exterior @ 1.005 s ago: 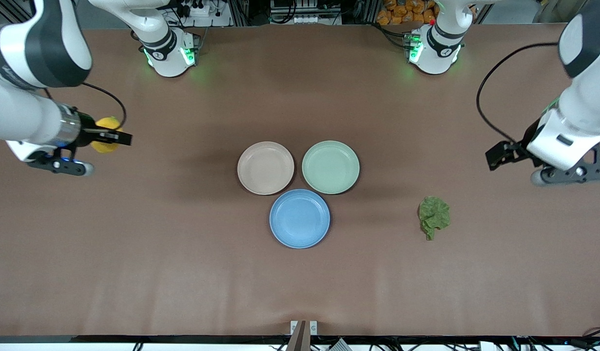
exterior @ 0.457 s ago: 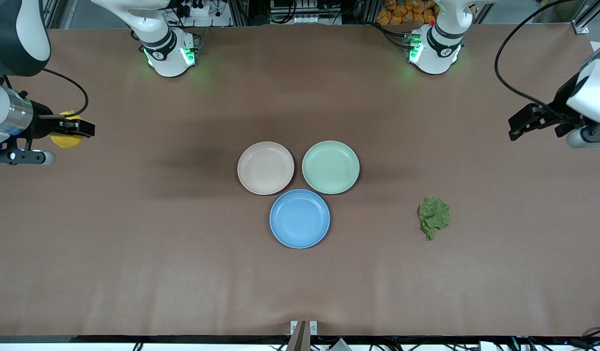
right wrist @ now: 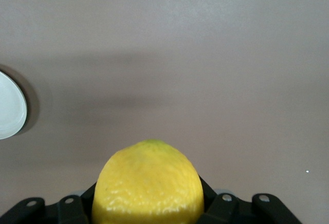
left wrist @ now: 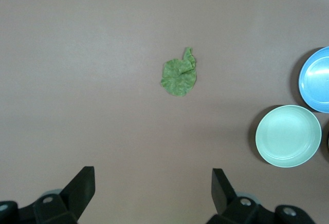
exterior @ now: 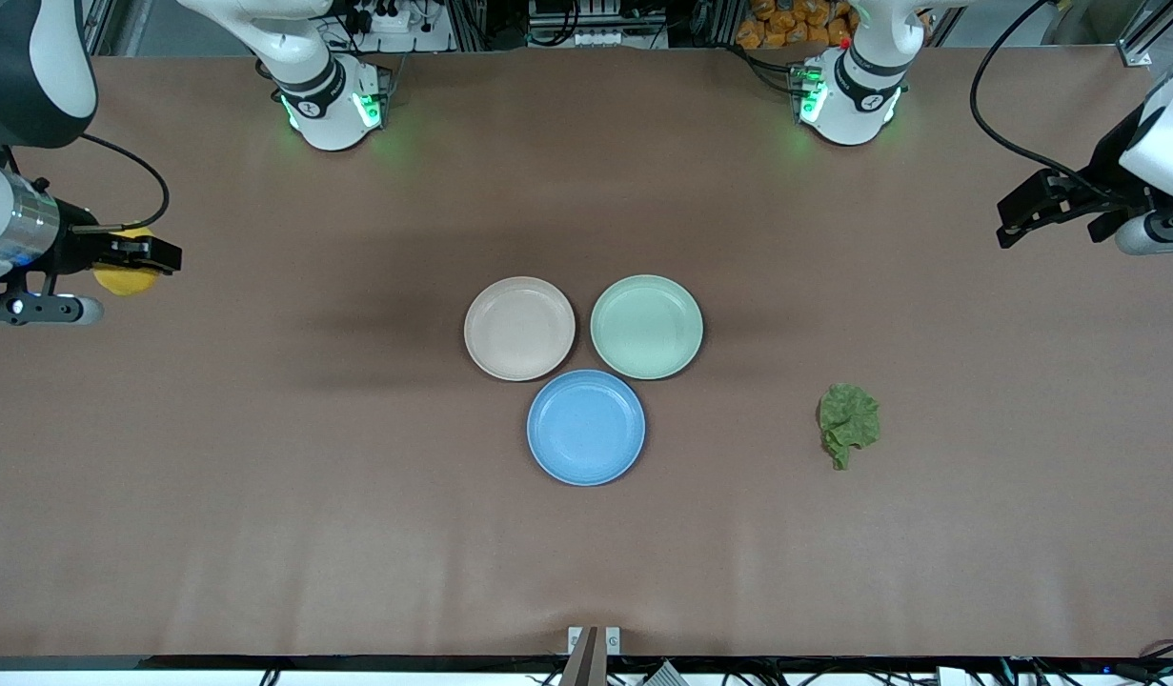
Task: Pick lemon and lettuce from plates
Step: 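Carry the lemon with the right gripper and lower it to the table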
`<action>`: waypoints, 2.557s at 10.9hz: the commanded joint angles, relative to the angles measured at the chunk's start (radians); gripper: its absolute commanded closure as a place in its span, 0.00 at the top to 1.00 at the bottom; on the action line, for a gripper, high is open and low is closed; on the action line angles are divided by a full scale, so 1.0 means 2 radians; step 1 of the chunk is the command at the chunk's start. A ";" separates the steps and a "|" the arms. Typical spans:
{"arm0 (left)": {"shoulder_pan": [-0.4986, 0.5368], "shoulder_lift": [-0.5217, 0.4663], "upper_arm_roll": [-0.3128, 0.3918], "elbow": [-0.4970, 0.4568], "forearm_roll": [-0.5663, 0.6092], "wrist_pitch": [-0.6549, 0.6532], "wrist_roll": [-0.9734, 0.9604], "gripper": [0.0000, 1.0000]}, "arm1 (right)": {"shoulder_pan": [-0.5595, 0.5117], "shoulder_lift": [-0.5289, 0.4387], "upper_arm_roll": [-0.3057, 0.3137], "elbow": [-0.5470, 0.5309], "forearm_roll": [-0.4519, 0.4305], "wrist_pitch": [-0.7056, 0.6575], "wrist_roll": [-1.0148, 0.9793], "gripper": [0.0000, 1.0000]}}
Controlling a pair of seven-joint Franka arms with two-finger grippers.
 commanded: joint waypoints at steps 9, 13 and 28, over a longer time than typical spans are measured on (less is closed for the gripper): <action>-0.004 -0.004 0.018 -0.010 -0.012 -0.004 0.027 1.00 | -0.019 0.022 0.006 -0.097 -0.004 0.168 -0.054 0.35; -0.005 0.010 0.017 -0.007 -0.012 0.000 0.026 1.00 | -0.021 0.058 0.007 -0.097 -0.004 0.196 -0.079 0.37; -0.008 0.016 0.016 -0.006 -0.006 0.002 0.030 1.00 | -0.022 0.068 0.006 -0.276 -0.004 0.451 -0.095 0.36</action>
